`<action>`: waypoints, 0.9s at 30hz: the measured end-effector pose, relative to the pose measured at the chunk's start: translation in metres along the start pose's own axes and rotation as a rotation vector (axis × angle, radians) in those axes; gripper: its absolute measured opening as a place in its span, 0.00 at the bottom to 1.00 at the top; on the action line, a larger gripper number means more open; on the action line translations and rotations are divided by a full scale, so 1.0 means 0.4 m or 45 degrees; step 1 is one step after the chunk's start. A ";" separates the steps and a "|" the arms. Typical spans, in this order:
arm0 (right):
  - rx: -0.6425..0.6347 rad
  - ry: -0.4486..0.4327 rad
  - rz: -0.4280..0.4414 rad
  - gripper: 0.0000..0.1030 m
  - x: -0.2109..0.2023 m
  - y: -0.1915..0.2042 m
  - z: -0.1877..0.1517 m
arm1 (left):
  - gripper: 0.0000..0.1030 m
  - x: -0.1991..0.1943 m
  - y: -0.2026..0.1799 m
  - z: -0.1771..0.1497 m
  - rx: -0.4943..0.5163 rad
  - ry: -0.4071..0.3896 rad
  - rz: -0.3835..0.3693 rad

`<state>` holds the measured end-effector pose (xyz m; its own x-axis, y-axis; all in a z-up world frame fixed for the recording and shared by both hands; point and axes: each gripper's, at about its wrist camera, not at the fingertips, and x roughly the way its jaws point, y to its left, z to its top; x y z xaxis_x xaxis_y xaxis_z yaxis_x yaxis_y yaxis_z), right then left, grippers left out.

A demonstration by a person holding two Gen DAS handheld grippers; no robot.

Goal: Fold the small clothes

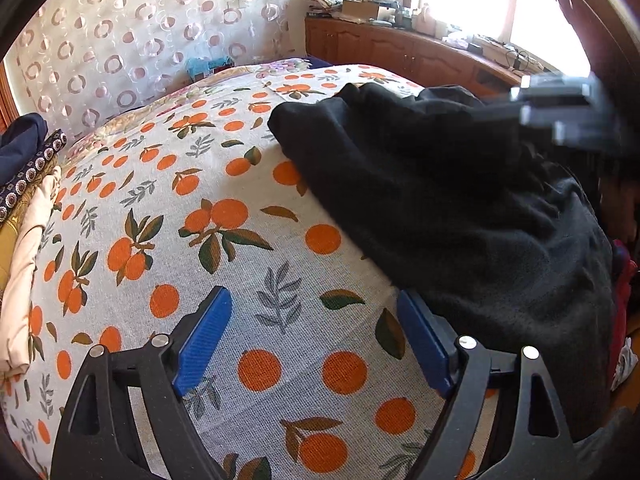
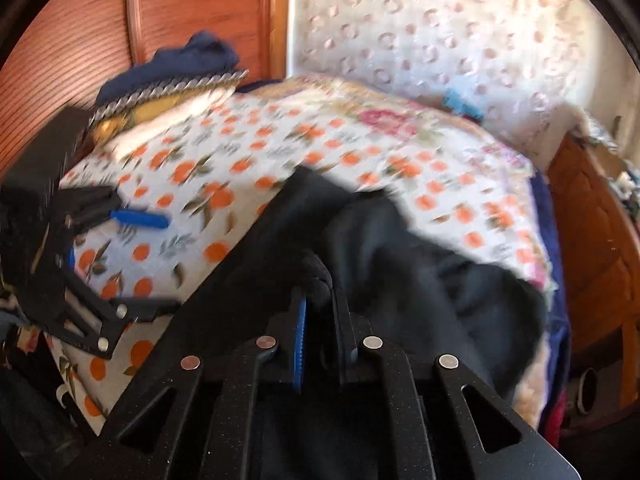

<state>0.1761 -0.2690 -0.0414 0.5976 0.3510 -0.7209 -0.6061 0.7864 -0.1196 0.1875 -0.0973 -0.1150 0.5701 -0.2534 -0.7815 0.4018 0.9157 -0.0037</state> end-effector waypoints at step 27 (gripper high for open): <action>0.396 -0.032 -0.362 0.56 -0.060 -0.259 -0.056 | 0.84 -0.003 0.007 0.000 -0.027 -0.009 -0.018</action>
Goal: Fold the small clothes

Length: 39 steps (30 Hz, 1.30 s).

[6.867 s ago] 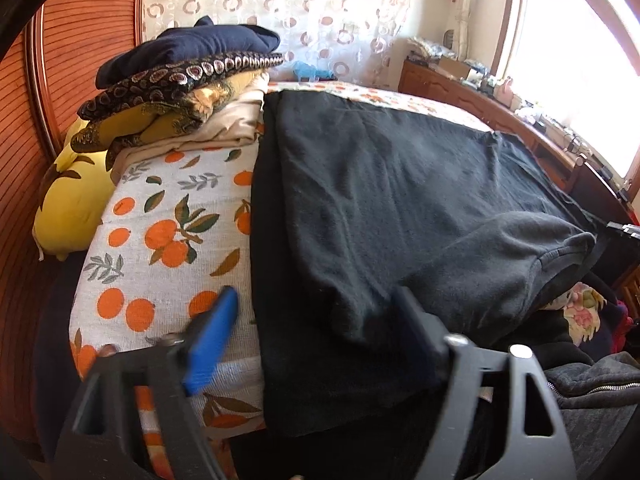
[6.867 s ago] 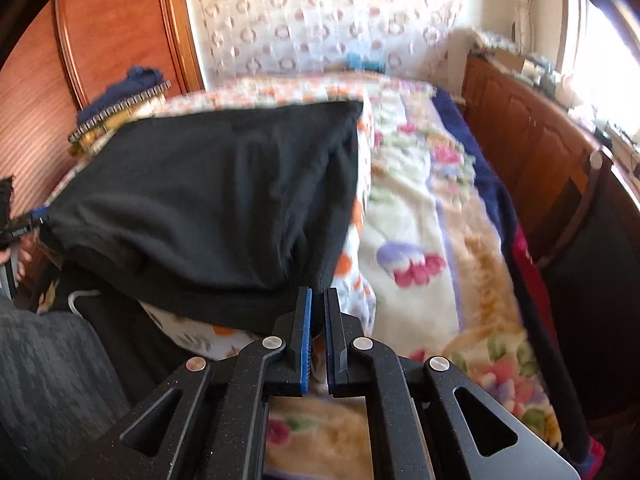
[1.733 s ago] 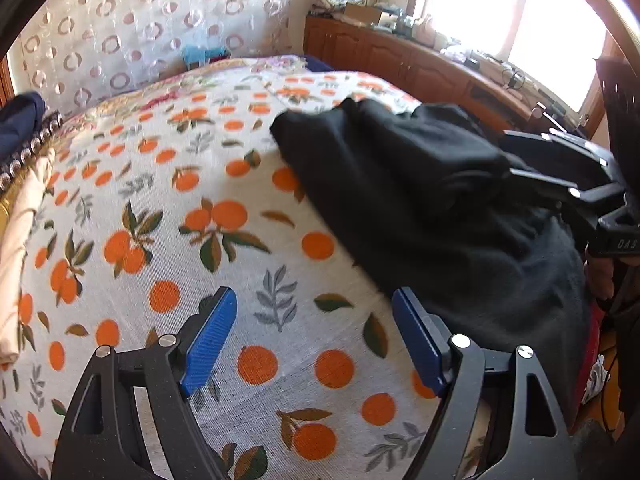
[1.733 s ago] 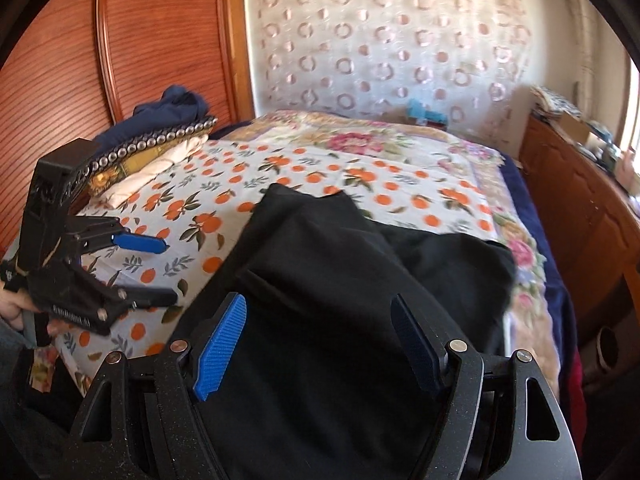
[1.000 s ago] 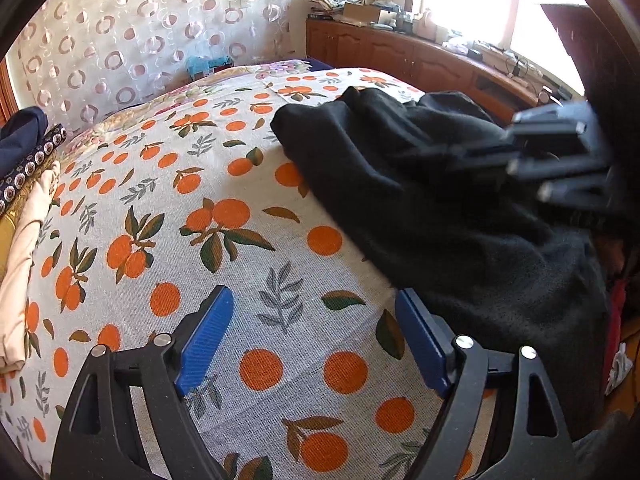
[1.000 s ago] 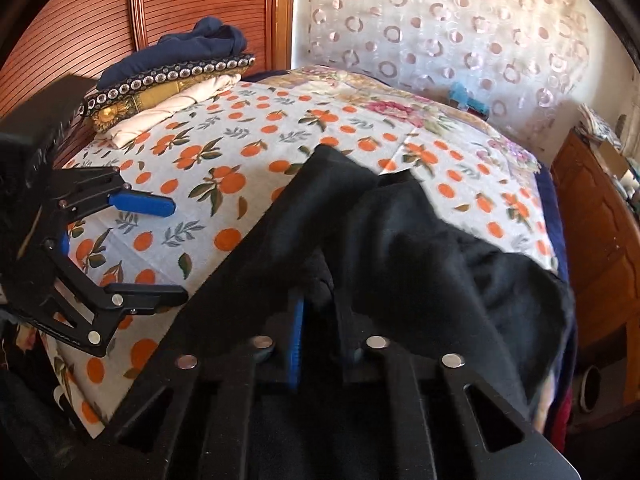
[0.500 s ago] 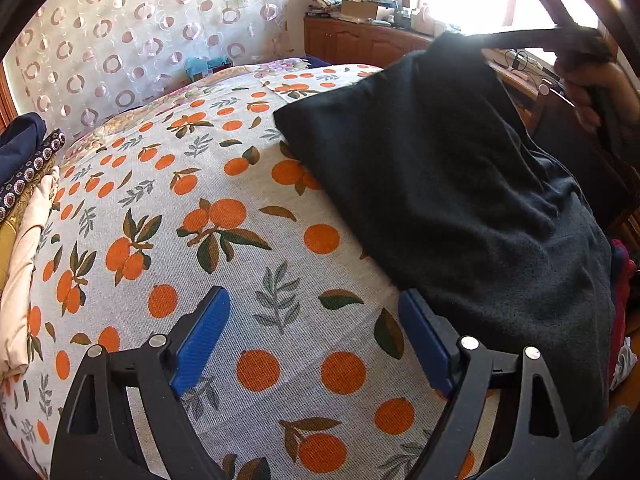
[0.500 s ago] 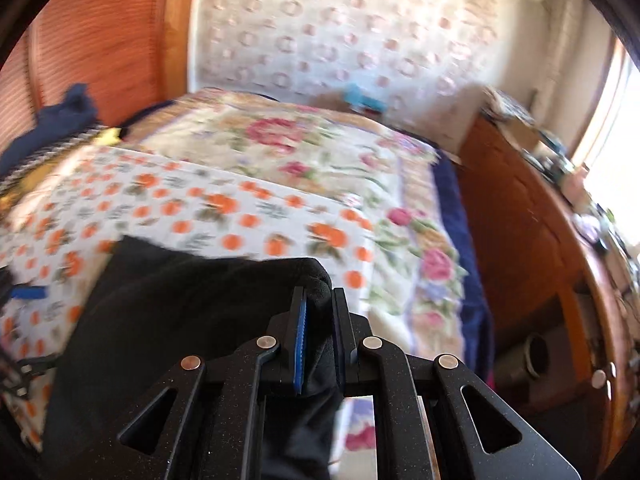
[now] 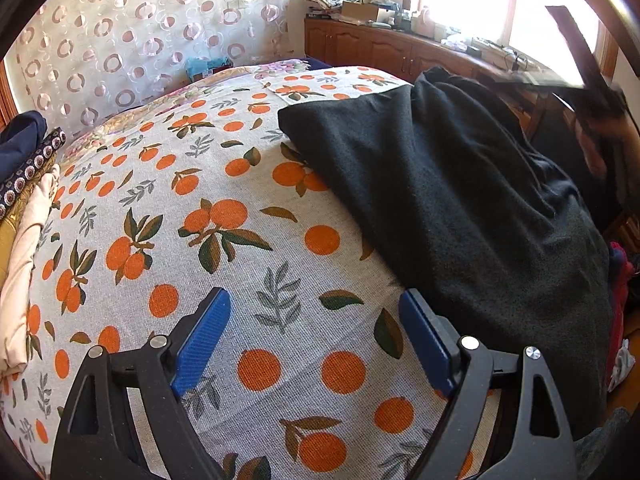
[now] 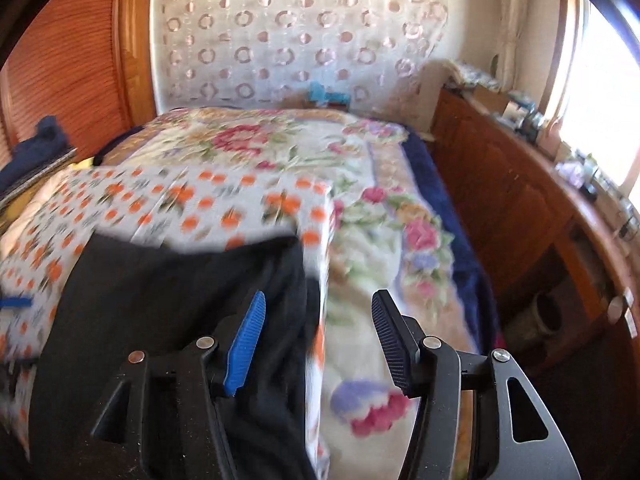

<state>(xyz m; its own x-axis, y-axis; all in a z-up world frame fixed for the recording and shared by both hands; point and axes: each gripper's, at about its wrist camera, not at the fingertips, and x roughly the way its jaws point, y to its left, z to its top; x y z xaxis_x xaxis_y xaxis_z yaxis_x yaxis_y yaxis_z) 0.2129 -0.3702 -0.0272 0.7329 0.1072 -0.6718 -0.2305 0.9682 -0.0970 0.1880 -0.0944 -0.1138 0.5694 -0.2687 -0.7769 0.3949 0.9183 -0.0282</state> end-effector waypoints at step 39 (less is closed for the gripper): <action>0.138 0.042 0.270 0.04 -0.324 -0.085 -0.352 | 0.84 -0.136 -0.260 -0.098 0.076 -0.042 -0.238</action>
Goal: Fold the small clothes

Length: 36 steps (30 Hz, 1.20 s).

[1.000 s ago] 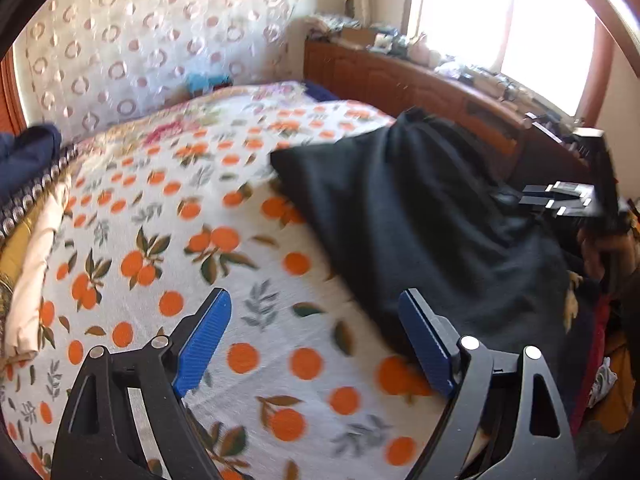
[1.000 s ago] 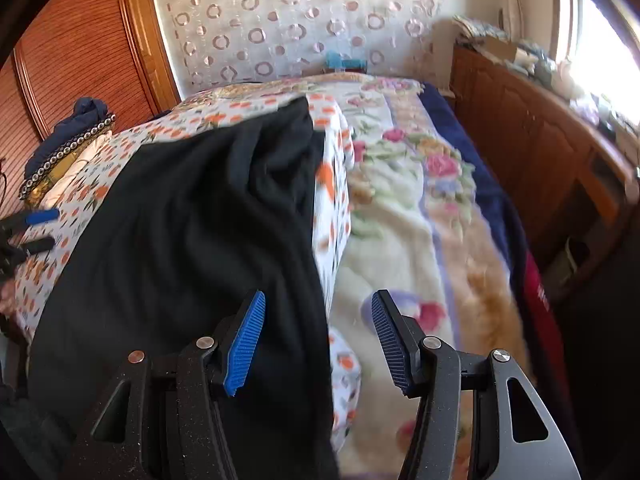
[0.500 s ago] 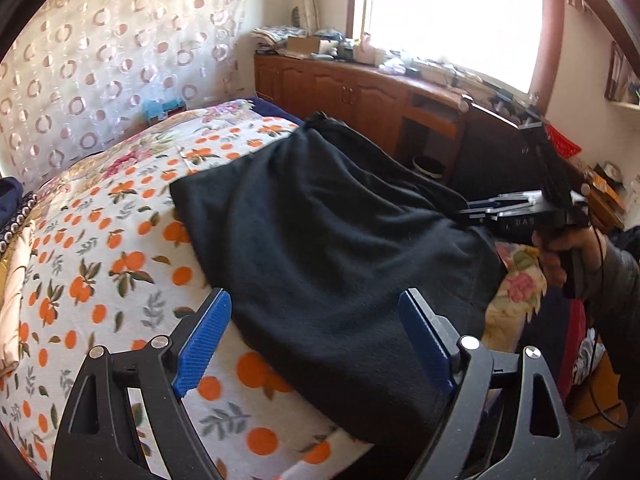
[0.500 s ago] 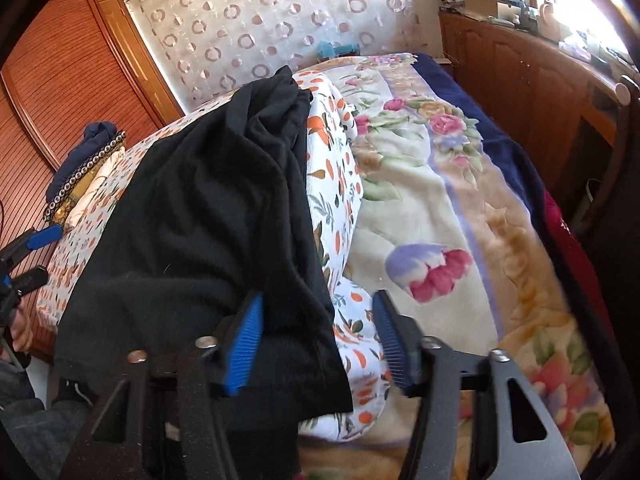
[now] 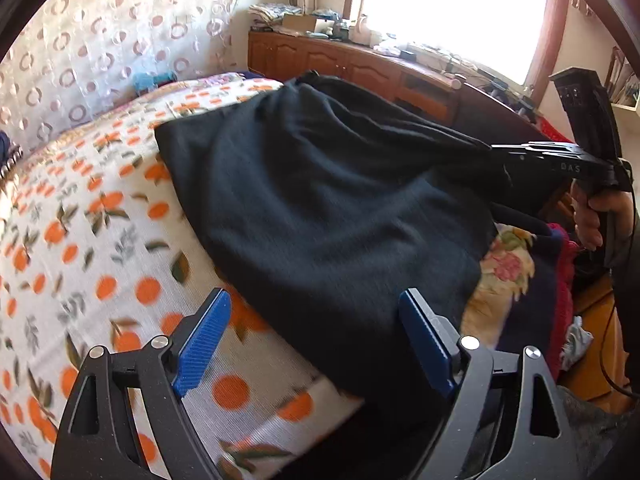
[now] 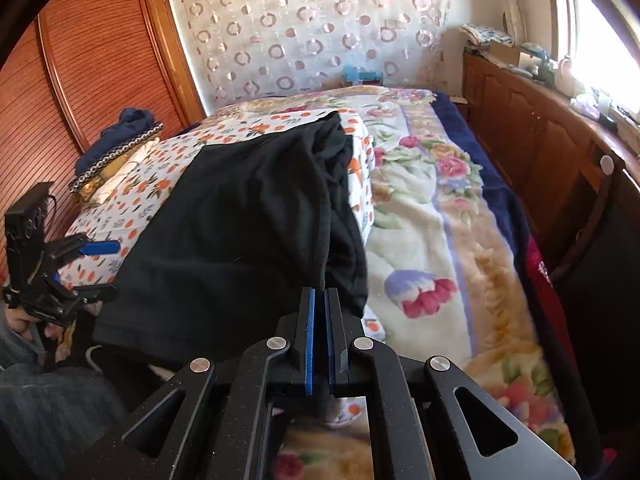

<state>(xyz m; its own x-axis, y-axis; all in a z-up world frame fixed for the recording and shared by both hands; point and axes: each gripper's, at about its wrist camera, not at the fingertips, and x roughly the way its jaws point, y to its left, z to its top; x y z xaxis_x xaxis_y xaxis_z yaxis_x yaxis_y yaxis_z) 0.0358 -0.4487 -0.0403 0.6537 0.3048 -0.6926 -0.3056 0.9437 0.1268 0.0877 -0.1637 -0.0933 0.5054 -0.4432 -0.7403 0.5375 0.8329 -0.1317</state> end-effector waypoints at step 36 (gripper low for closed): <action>0.075 0.094 -0.101 0.32 0.080 -0.004 -0.099 | 0.12 -0.055 -0.021 -0.091 -0.012 0.025 -0.094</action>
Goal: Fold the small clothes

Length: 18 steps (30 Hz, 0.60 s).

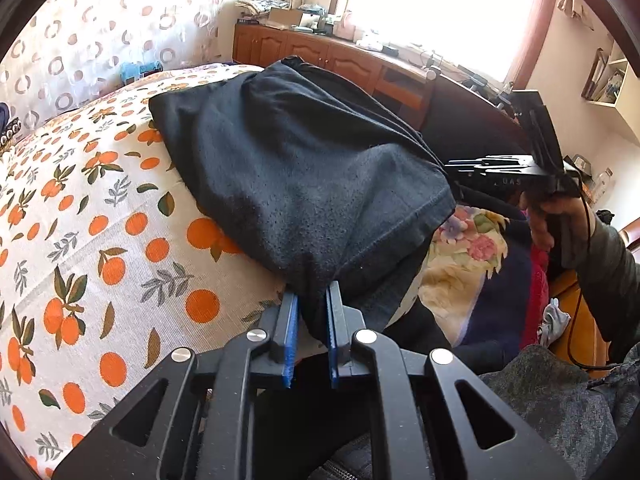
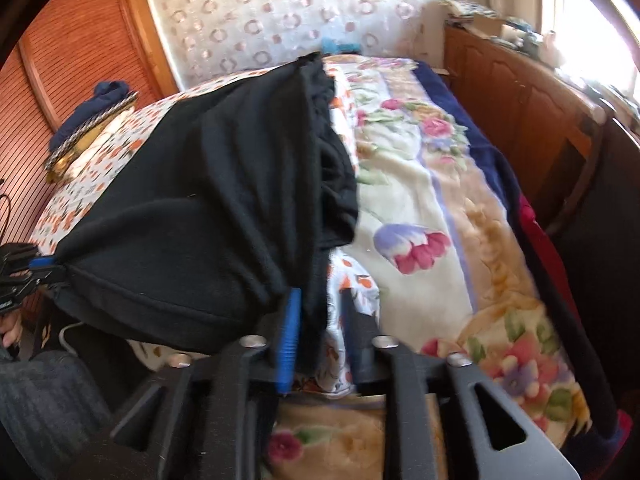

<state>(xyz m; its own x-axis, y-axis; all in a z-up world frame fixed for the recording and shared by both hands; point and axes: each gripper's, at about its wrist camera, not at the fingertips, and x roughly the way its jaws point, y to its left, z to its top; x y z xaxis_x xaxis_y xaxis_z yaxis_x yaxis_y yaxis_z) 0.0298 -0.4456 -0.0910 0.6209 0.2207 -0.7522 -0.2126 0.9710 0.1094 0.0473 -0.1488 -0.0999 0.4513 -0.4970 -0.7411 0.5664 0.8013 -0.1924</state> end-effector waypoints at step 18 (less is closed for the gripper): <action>0.225 -0.010 0.319 0.52 0.058 -0.063 -0.049 | 0.12 0.015 0.003 -0.002 -0.007 0.031 -0.011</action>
<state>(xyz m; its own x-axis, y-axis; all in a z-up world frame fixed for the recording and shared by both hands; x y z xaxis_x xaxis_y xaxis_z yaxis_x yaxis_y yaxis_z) 0.0346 -0.4667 -0.1239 0.5719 0.4551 -0.6825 -0.2259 0.8872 0.4023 0.0501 -0.1507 -0.1053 0.4292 -0.4958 -0.7550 0.5666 0.7987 -0.2024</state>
